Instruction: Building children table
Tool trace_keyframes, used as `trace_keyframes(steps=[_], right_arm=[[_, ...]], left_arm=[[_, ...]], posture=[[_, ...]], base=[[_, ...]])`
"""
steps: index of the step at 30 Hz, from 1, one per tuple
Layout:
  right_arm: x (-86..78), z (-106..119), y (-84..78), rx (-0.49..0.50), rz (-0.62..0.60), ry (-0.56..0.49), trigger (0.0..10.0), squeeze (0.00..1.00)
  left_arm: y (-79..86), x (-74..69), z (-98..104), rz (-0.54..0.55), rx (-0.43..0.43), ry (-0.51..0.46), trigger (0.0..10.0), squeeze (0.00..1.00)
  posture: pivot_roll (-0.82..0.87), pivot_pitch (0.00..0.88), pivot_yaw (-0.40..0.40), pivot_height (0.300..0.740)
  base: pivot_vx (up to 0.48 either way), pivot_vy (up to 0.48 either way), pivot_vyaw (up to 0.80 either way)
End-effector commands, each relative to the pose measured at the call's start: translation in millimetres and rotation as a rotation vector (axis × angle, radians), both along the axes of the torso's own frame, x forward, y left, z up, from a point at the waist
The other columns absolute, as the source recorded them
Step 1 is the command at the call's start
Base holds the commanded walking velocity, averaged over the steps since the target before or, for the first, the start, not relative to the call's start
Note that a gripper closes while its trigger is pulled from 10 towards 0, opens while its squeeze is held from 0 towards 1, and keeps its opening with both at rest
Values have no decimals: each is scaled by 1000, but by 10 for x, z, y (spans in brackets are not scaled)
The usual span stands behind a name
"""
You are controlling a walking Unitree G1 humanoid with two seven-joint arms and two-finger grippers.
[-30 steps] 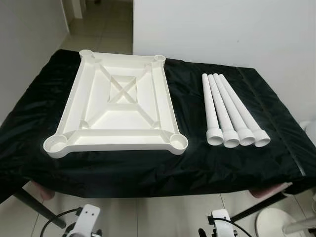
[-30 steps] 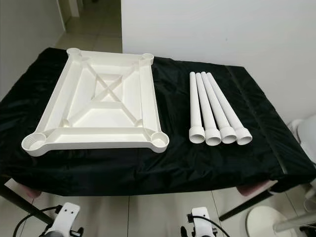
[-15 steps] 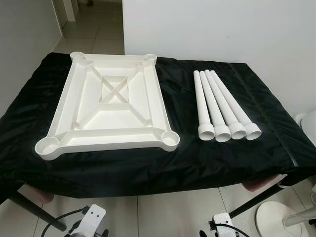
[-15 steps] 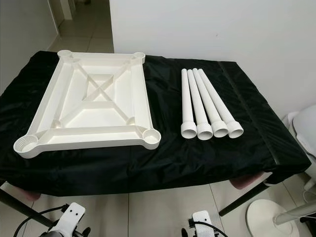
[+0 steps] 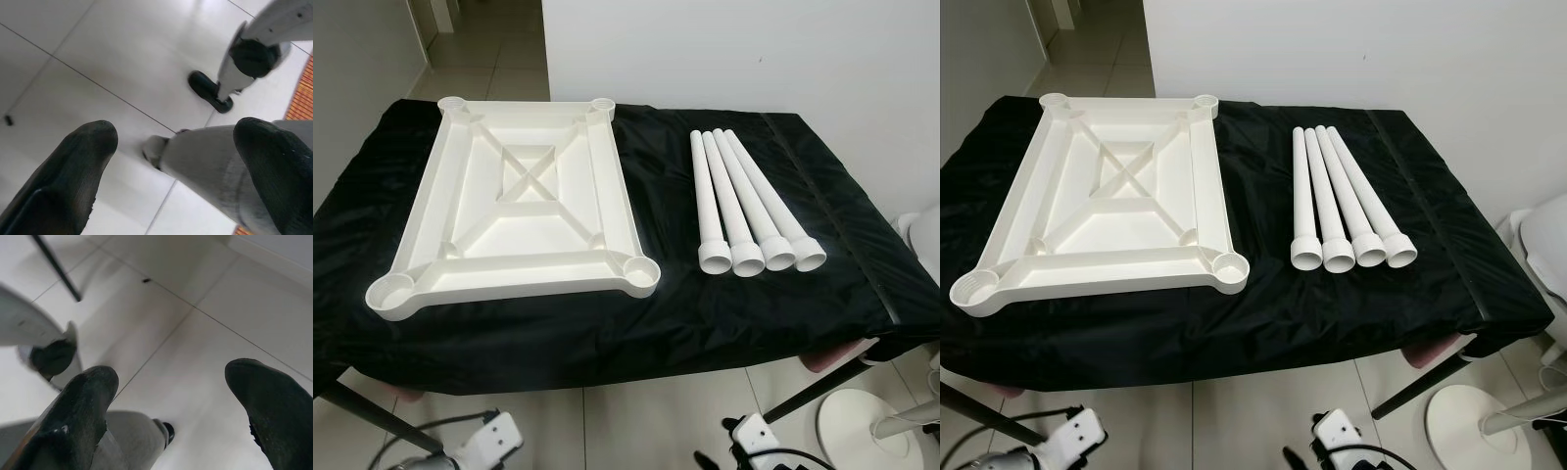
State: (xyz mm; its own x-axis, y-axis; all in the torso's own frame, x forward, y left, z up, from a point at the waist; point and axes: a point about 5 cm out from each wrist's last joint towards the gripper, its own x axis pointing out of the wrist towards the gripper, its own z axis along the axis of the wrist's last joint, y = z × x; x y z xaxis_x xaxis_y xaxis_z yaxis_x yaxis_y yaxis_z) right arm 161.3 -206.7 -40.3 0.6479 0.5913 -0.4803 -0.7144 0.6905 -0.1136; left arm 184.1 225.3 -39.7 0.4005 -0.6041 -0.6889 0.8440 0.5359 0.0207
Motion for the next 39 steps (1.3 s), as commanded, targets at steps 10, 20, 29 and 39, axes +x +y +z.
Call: trace_keyframes(steps=[10, 20, 29, 39], right_arm=[[-73, 442, 28, 103, 376, -53, 10000, 0], [-58, 833, 69, 86, 555, -102, 10000, 0], [-58, 872, 68, 85, 582, -72, 10000, 0], [100, 1252, 116, 120, 628, -135, 10000, 0]], left_arm=[[-247, 62, 842, -499, -352, -23, 10000, 0], [-375, -71, 1227, -690, -297, -40, 10000, 0], [-233, -288, 1163, -731, -248, 132, 10000, 0], [-478, -349, 1834, -689, -458, 5, 10000, 0]], posture=[[-11, 73, -26, 740], [-11, 77, -26, 740], [-4, 83, -33, 740], [15, 77, -38, 740]], base=[[0, 0, 0], [0, 0, 0], [0, 0, 0], [0, 0, 0]])
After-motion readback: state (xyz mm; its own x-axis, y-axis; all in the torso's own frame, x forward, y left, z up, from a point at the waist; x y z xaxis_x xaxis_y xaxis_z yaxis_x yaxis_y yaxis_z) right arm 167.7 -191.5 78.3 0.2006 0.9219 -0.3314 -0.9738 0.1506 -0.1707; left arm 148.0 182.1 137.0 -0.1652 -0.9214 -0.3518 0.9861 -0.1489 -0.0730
